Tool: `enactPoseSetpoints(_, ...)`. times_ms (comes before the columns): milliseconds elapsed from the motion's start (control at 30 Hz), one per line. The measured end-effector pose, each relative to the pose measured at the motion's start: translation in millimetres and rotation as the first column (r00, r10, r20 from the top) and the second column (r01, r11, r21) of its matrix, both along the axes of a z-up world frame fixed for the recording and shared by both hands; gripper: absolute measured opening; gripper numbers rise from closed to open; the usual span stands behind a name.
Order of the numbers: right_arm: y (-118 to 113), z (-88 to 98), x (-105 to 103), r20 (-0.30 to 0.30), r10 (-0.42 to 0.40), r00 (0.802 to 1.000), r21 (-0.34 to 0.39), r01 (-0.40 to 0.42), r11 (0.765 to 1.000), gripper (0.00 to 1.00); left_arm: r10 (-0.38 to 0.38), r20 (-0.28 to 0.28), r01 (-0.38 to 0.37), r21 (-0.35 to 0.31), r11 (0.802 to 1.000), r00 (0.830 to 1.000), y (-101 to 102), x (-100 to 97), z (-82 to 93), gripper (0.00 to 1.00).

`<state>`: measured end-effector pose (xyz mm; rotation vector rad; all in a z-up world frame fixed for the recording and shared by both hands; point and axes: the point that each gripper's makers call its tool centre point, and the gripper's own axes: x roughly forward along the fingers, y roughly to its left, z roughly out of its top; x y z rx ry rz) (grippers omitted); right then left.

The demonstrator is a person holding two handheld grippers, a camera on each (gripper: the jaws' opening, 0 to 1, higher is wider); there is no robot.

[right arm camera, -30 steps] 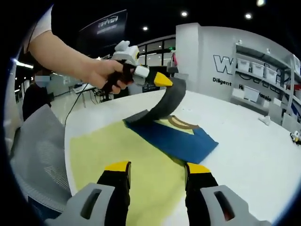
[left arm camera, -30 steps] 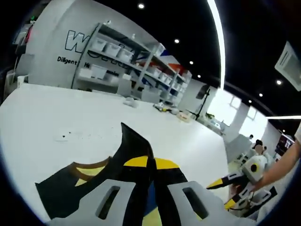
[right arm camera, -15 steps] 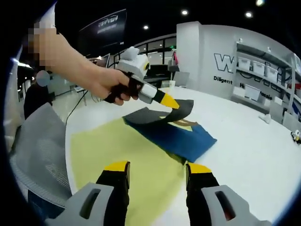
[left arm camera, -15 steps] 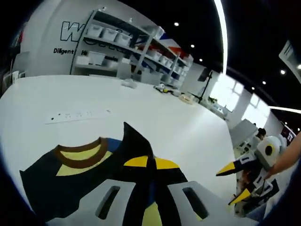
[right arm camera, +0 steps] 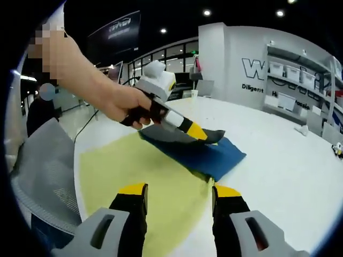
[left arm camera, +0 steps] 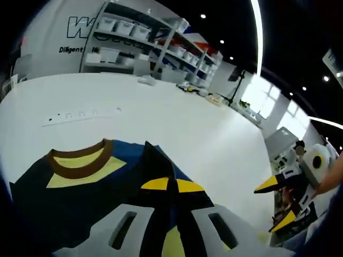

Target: Fold the garment on the visible template until the final outline fits inside the template.

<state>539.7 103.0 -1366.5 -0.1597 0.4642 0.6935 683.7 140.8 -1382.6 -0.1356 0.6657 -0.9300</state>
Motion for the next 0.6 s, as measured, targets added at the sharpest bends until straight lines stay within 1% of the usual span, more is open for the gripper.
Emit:
enactPoseSetpoints(67, -1.0, -0.5, 0.1, -0.002, -0.003, 1.000, 0.001, 0.003, 1.000, 0.44, 0.001, -0.006, -0.001, -0.007, 1.000, 1.000, -3.0, -1.7, -1.0, 0.02)
enactPoseSetpoints(133, -1.6, -0.4, 0.5, -0.003, -0.009, 1.000, 0.010, 0.009, 1.000, 0.44, 0.005, 0.019, -0.005, -0.009, 1.000, 1.000, -6.4, -1.7, 0.1, 0.04)
enactPoseSetpoints(233, -1.8, -0.5, 0.5, -0.004, -0.008, 1.000, 0.008, 0.008, 1.000, 0.45, -0.008, 0.013, 0.008, -0.015, 1.000, 1.000, -7.1, -4.9, 2.0, 0.04)
enactPoseSetpoints(367, -0.8, -0.3, 0.0, -0.005, -0.006, 1.000, 0.007, 0.006, 1.000, 0.45, -0.008, 0.009, 0.008, -0.016, 1.000, 1.000, -3.3, -6.6, 3.8, 0.07)
enactPoseSetpoints(533, 1.6, 0.8, -1.5, -0.003, 0.000, 1.000, 0.006, 0.000, 1.000, 0.45, -0.015, 0.022, 0.015, -0.018, 1.000, 1.000, 3.5, -11.9, 9.9, 0.05)
enactPoseSetpoints(600, 2.4, 0.4, -2.5, -0.001, 0.006, 1.000, 0.001, -0.006, 1.000, 0.45, -0.025, 0.037, 0.025, -0.011, 1.000, 0.999, 8.3, -14.9, 12.9, 0.04)
